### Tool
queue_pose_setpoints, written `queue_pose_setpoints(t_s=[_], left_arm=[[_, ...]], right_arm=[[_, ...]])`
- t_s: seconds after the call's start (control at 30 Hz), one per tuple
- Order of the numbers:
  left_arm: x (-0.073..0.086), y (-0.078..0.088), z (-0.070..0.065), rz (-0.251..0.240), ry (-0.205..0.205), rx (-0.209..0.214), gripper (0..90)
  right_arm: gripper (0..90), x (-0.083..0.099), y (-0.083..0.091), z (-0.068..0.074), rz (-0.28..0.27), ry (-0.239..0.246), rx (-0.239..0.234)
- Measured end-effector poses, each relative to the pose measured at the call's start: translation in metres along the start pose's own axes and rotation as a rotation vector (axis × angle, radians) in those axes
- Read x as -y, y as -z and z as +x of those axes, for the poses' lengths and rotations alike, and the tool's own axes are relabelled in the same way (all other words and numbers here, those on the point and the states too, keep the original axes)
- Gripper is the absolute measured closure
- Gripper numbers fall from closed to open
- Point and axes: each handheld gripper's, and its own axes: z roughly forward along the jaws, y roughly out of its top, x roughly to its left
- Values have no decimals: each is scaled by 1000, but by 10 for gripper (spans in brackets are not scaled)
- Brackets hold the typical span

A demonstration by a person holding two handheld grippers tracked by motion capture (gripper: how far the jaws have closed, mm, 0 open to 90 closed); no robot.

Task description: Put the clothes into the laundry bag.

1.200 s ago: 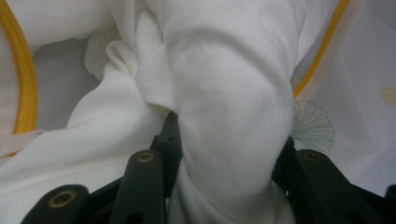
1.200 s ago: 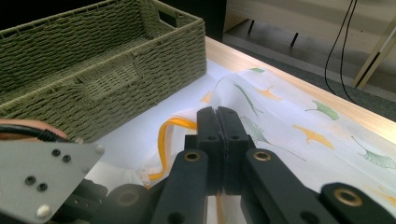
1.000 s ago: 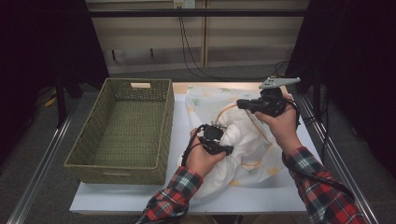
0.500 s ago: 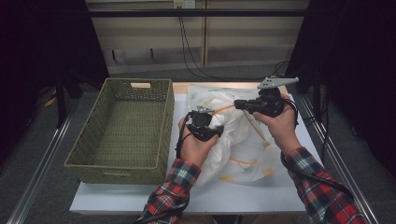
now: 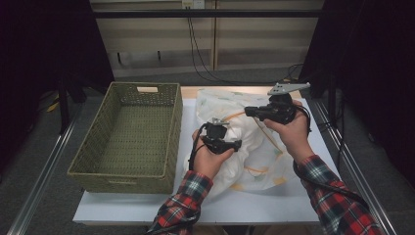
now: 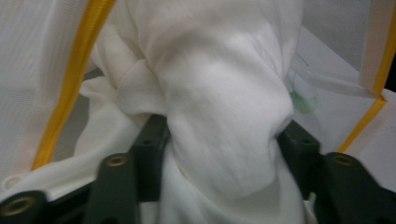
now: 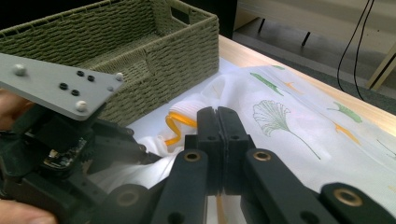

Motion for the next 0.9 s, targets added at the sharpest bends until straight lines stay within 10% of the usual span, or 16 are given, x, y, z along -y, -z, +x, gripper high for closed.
queue_pose_setpoints(t_s=[0.3, 0.9], left_arm=[[2, 12, -9, 28, -108, -23, 86], [26, 5, -4, 151, -220, -77, 19]], right_arm=[[894, 5, -1, -4, 15, -7, 14], [894, 5, -4, -3, 27, -6, 13]])
